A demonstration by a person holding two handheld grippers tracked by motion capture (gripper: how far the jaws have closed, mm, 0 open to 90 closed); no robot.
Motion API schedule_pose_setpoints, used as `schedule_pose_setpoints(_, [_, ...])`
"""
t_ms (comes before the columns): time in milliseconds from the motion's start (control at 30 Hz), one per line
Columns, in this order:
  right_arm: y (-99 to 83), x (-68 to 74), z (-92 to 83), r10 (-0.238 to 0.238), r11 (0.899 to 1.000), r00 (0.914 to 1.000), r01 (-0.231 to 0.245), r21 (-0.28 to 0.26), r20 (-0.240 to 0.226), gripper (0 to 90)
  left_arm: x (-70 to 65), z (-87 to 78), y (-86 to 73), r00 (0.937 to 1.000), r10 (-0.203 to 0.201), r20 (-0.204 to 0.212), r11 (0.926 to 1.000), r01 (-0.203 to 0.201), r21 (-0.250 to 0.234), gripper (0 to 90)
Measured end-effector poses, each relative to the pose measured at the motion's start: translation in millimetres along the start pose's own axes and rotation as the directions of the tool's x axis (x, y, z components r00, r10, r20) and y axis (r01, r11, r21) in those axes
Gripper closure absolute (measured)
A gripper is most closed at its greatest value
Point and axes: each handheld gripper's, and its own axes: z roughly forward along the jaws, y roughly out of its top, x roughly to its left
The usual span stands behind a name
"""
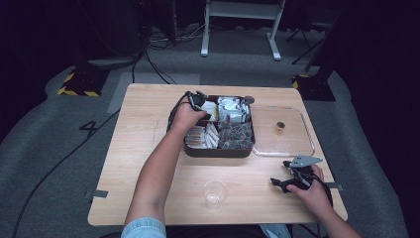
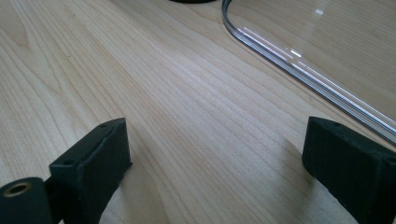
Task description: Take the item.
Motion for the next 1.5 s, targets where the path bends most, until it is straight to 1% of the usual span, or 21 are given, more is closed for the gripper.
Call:
schedule_pose_setpoints(200, [0.0,0.0,0.0,0.000,1.000,1.0000,0.000,0.000,0.000,7.7,-0.2,2.5,0.8,0.9999,0.006,-0.009,0.9998,-0.006,0.020,66.0])
schedule_pose_setpoints(300, [0.0,0.0,0.0,0.000,1.000,1.0000,0.000,0.000,0.000,7.7,-0.1,4.0,0.9,0.9998,0.016,-0.015,0.9993,-0.015,0.034,67.3])
schedule_pose_setpoints(333, [0.0,0.0,0.0,0.000,1.000,1.0000,0.000,0.000,0.000,7.7,-0.3,4.3,1.0,0.9997,0.018,-0.017,0.9992,-0.017,0.036,68.9])
schedule_pose_setpoints(367, [0.0,0.0,0.0,0.000,1.000,1.0000,0.000,0.000,0.000,7.7,-0.6,4.3,1.0,0.9997,0.019,-0.017,0.9992,-0.018,0.037,73.2])
schedule_pose_setpoints(400, [0.0,0.0,0.0,0.000,1.000,1.0000,0.000,0.000,0.000,7.7,-0.7,4.2,1.1,0.9996,0.020,-0.018,0.9991,-0.019,0.038,73.2])
schedule_pose_setpoints(467, [0.0,0.0,0.0,0.000,1.000,1.0000,0.000,0.000,0.000,7.7,-1.0,3.9,1.3,0.9996,0.023,-0.017,0.9991,-0.023,0.036,77.0])
schedule_pose_setpoints(633, [0.0,0.0,0.0,0.000,1.000,1.0000,0.000,0.000,0.000,7.7,-2.6,3.0,2.0,0.9982,0.056,-0.022,0.9975,-0.055,0.045,86.5])
schedule_pose_setpoints(733, [0.0,0.0,0.0,0.000,1.000,1.0000,0.000,0.000,0.000,7.7,-3.9,0.4,2.8,0.9974,0.069,-0.022,0.9972,-0.068,0.031,89.7])
schedule_pose_setpoints(800, [0.0,0.0,0.0,0.000,1.000,1.0000,0.000,0.000,0.000,7.7,-4.3,-1.5,3.5,0.9962,0.085,-0.021,0.9960,-0.084,0.032,90.0])
schedule_pose_setpoints(933, [0.0,0.0,0.0,0.000,1.000,1.0000,0.000,0.000,0.000,7.7,-5.2,-5.5,4.2,0.9945,0.103,-0.017,0.9943,-0.103,0.029,90.0])
schedule_pose_setpoints(967, [0.0,0.0,0.0,0.000,1.000,1.0000,0.000,0.000,0.000,7.7,-5.9,-7.0,4.3,0.9939,0.108,-0.022,0.9939,-0.107,0.025,90.0])
schedule_pose_setpoints(1000, [0.0,0.0,0.0,-0.001,1.000,1.0000,0.001,0.000,0.000,7.7,-6.6,-8.5,4.7,0.9934,0.111,-0.029,0.9937,-0.111,0.014,90.0])
schedule_pose_setpoints(1100, [0.0,0.0,0.0,0.000,1.000,1.0000,0.000,0.000,0.000,7.7,-7.8,-14.7,6.7,0.9922,0.121,-0.028,0.9925,-0.122,-0.011,90.0])
schedule_pose_setpoints(1167, [0.0,0.0,0.0,0.000,1.000,1.0000,0.000,0.000,0.000,7.7,-9.2,-19.4,8.2,0.9916,0.126,-0.031,0.9919,-0.126,-0.017,90.0])
schedule_pose_setpoints(1200, [0.0,0.0,0.0,0.000,1.000,1.0000,0.000,0.000,0.000,7.7,-9.8,-21.9,9.5,0.9906,0.133,-0.031,0.9907,-0.134,-0.023,90.0])
schedule_pose_setpoints(1300, [0.0,0.0,0.0,0.000,1.000,1.0000,0.000,0.000,0.000,7.7,-12.0,-29.6,12.1,0.9900,0.138,-0.028,0.9894,-0.139,-0.043,90.0])
schedule_pose_setpoints(1333, [0.0,0.0,0.0,0.000,1.000,1.0000,0.000,0.000,0.000,7.7,-12.6,-31.9,12.9,0.9887,0.147,-0.031,0.9878,-0.148,-0.047,90.0])
schedule_pose_setpoints(1500, [0.0,0.0,0.0,0.000,1.000,1.0000,0.000,0.000,0.000,7.6,-15.7,-44.3,16.0,0.9880,0.150,-0.036,0.9853,-0.153,-0.077,90.0])
